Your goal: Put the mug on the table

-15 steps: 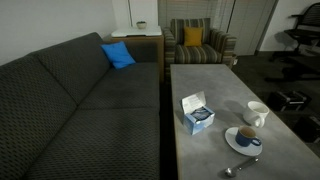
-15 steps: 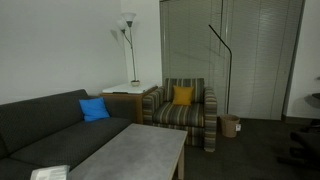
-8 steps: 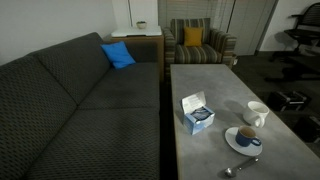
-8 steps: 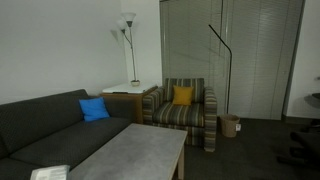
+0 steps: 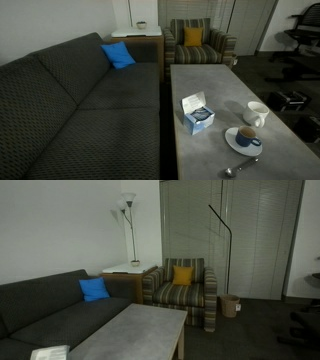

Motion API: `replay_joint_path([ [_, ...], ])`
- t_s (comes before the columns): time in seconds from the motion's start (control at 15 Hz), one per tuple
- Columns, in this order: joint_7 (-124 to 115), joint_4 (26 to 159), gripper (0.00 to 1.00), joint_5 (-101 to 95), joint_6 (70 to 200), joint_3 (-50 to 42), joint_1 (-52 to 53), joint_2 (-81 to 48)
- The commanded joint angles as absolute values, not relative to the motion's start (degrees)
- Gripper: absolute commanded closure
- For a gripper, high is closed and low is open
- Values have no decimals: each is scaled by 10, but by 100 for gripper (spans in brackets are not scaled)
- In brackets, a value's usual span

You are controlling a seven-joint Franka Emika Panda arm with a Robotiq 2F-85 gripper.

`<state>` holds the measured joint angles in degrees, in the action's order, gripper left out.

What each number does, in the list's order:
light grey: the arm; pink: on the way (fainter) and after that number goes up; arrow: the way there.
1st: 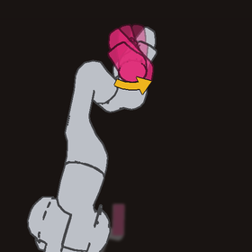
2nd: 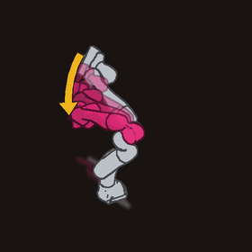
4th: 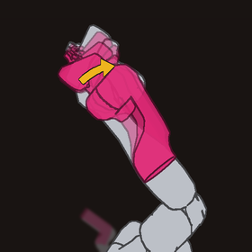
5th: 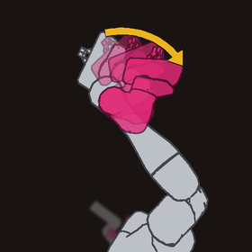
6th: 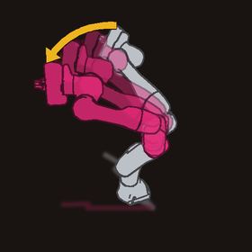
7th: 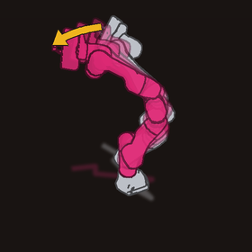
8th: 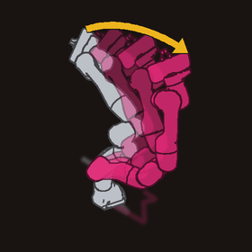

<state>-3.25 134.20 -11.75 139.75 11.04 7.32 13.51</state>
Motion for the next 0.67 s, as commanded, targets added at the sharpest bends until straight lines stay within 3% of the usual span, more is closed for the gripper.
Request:
replay_joint_path([
  [0.0,-32,1341,0,-117,1396,109,75,137],
  [0.6,30,1361,0,-48,1469,79,83,81],
])
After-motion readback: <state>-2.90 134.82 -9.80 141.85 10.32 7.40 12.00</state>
